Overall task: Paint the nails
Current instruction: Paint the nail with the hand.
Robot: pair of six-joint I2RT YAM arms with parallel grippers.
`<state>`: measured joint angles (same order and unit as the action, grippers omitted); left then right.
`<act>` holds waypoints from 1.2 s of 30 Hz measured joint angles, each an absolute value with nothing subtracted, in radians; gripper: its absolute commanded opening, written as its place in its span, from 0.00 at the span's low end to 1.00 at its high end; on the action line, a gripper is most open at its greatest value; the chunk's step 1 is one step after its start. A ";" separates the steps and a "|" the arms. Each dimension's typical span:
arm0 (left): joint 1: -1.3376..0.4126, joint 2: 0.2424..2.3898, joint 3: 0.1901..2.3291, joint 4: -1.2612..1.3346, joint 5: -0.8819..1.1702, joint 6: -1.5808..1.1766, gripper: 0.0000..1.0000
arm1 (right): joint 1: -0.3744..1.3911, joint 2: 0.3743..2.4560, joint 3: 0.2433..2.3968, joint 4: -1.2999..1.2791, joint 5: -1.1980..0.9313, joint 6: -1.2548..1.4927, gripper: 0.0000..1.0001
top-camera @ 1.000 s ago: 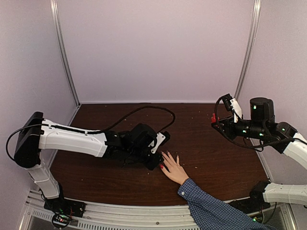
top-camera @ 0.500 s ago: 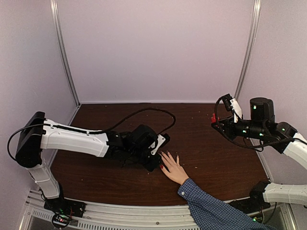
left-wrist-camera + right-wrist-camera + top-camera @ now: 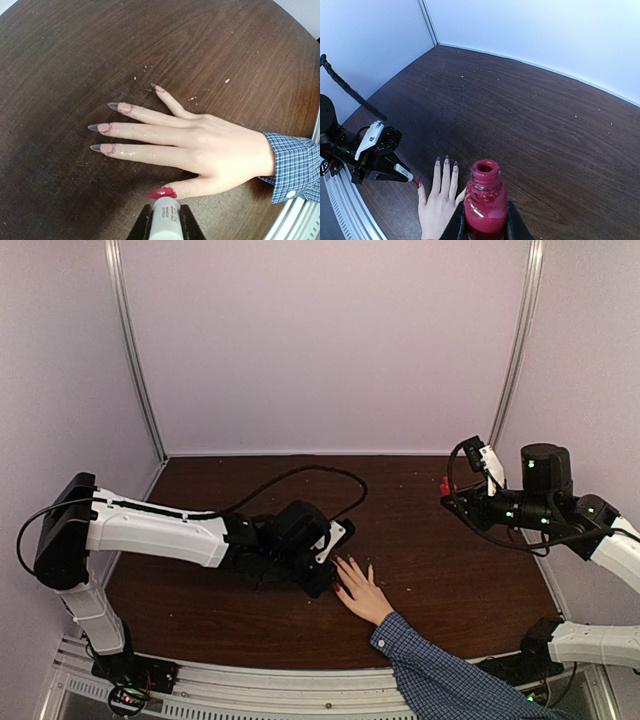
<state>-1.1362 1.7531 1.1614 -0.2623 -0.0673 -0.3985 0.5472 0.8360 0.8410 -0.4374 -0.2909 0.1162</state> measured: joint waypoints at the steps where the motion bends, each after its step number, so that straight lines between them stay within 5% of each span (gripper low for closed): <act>1: -1.136 1.754 1.164 -0.263 -0.068 -0.398 0.00 | 0.547 0.836 0.841 -0.437 -0.291 0.116 0.00; 36: -1.136 1.775 1.188 -0.293 -0.082 -0.398 0.00 | 0.547 0.836 0.841 -0.437 -0.291 0.116 0.00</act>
<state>-1.1362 1.7748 1.1877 -0.2928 -0.0822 -0.3985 0.5472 0.8360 0.8410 -0.4374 -0.2909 0.1162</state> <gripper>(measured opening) 0.158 0.190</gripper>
